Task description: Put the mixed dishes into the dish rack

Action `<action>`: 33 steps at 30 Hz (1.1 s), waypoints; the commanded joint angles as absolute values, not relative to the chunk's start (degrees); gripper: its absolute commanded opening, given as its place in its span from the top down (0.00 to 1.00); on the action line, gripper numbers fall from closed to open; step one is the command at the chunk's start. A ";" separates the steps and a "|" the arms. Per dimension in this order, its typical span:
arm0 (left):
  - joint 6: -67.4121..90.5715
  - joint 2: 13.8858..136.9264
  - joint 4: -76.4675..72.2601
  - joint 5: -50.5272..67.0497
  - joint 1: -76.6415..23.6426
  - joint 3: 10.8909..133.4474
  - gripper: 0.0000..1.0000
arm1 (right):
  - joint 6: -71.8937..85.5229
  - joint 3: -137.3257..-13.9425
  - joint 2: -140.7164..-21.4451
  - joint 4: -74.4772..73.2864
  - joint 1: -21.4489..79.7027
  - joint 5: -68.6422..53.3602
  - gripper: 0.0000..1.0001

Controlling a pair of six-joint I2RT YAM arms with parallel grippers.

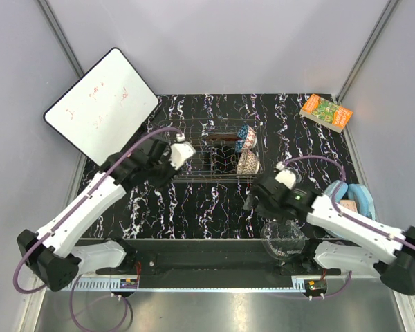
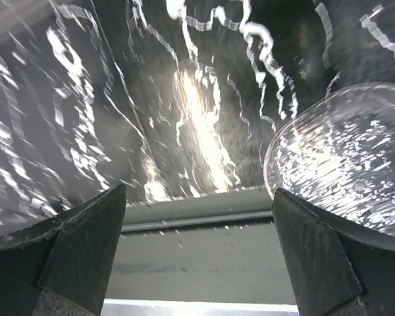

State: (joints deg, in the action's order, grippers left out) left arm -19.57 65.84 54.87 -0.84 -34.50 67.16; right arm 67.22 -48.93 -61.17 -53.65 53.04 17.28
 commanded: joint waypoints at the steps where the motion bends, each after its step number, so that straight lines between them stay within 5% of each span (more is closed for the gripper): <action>1: -18.46 70.21 54.67 2.03 -44.27 70.74 0.56 | 74.97 -48.42 -52.32 -53.37 53.44 27.76 0.00; 7: -16.09 84.01 53.27 8.15 -56.24 79.08 0.52 | 65.22 -59.05 -46.42 -54.29 53.44 38.92 0.00; 14: -9.50 99.12 47.12 19.68 -59.93 89.02 0.52 | 76.38 -65.39 -38.42 -72.59 53.52 48.07 0.00; 25: -11.86 120.84 47.81 22.14 -68.55 111.87 0.48 | 58.63 -67.59 -29.96 -60.90 53.53 52.56 0.00; 33: -15.65 125.15 45.97 28.81 -72.33 113.47 0.41 | 55.81 -64.95 -25.76 -57.75 53.44 53.00 0.00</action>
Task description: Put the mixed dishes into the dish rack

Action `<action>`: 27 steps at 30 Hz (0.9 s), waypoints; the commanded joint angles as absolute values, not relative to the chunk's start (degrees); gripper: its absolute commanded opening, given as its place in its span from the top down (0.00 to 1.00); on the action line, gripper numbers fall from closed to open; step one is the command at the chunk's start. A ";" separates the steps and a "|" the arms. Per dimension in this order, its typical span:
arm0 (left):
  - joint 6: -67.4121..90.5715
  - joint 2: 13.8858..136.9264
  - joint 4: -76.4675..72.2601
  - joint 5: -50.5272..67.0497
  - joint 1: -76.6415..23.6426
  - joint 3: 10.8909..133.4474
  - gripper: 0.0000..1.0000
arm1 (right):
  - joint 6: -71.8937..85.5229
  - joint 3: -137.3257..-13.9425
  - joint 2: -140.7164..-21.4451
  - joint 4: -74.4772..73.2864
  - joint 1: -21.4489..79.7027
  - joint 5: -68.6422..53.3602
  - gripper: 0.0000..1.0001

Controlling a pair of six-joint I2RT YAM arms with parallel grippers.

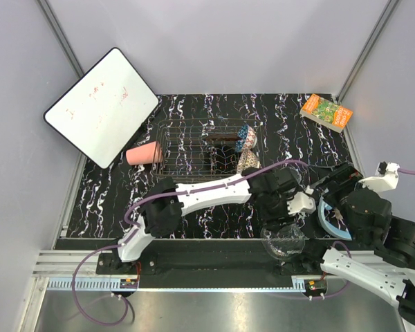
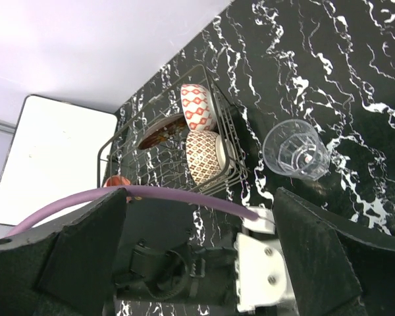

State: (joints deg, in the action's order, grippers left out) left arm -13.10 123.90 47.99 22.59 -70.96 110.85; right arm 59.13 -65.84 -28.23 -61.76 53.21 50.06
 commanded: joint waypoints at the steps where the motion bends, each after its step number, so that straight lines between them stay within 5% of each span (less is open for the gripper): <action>1: -14.86 125.42 45.27 29.52 -72.42 113.55 0.40 | 54.77 -64.60 -25.23 -56.53 53.44 52.82 0.00; 9: -9.41 126.03 34.20 39.53 -72.33 112.06 0.17 | 53.18 -64.42 -24.26 -55.63 53.44 52.73 0.00; 27: -1.23 134.73 25.22 33.59 -72.33 109.51 0.12 | 48.35 -71.63 -19.42 -48.61 53.52 63.63 0.00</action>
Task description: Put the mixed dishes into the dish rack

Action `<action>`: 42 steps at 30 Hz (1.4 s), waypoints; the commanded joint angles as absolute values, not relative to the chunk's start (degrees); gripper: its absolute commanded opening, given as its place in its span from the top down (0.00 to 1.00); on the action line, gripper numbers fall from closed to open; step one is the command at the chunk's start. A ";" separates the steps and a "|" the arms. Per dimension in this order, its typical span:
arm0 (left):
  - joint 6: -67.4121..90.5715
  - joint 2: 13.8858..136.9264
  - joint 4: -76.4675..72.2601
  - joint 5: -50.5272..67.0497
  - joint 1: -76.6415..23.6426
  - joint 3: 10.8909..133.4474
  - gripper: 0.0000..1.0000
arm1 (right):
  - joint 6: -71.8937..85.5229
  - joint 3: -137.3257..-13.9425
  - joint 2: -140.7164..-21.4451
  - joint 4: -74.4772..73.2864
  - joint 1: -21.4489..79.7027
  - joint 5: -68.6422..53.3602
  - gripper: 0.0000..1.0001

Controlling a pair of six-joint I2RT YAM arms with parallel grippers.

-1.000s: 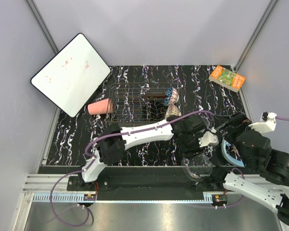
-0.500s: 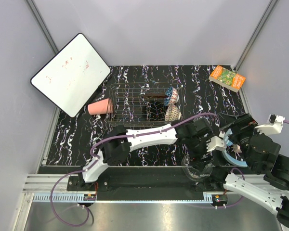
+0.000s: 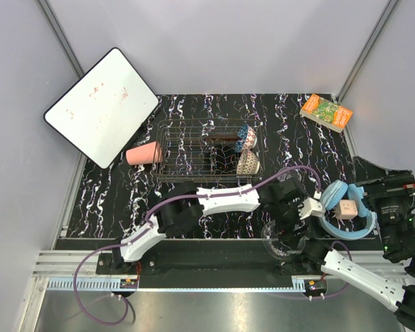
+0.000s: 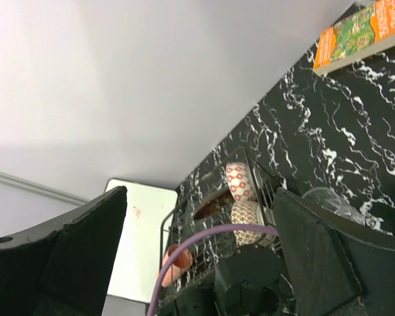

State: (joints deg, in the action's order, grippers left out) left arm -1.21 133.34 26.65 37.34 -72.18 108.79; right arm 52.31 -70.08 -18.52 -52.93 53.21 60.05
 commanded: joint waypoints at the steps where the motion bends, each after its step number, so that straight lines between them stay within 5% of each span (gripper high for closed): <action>1: -1.84 135.08 25.57 32.88 -72.42 109.77 0.12 | 48.17 -71.72 -19.68 -48.52 53.44 63.11 0.00; 17: -2.72 137.20 26.90 31.39 -74.71 111.72 0.12 | 46.85 -70.40 -22.06 -48.60 53.53 61.88 0.00; 29: -11.34 135.26 28.39 1.52 -74.79 103.80 0.13 | 45.35 -69.61 -23.55 -48.69 53.53 60.38 0.00; 42: -19.15 130.00 34.26 -7.47 -71.81 102.22 0.12 | 44.12 -68.82 -24.34 -48.60 53.53 57.49 0.00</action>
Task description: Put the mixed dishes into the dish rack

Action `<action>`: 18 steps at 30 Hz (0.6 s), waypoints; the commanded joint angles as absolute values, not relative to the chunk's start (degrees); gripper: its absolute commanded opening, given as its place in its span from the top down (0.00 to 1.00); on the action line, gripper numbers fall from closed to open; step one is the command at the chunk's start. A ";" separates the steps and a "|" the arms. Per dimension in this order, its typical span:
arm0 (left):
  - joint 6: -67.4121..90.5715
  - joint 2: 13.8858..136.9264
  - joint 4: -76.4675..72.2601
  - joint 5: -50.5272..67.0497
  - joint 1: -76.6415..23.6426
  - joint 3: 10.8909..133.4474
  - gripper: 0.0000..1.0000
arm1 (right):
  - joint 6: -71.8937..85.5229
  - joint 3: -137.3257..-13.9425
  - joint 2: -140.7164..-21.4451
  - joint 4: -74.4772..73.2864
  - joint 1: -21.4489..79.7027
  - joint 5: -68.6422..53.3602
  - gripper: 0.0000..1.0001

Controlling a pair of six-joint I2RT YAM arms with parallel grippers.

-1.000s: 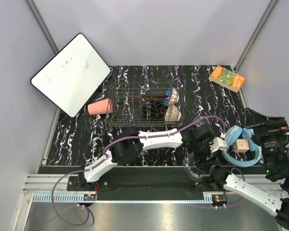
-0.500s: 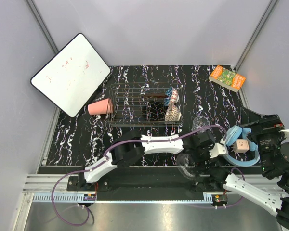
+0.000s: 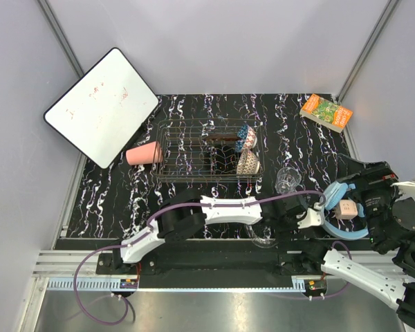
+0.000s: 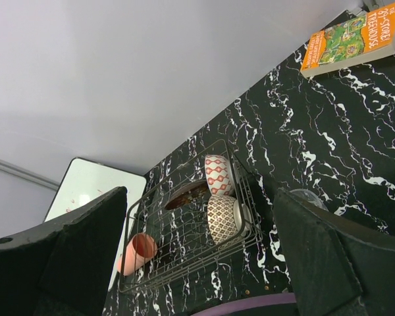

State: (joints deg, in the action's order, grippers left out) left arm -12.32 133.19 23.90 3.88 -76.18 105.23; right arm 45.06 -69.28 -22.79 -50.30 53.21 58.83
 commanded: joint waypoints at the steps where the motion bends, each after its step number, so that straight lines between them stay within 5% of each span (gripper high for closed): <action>1: -19.33 129.29 34.80 -7.73 -71.28 101.17 0.12 | 44.21 -68.73 -24.43 -48.69 53.61 57.31 0.00; 18: -19.86 111.81 37.62 -13.53 -58.72 79.99 0.15 | 57.12 -59.87 -31.99 -60.12 53.44 46.59 0.00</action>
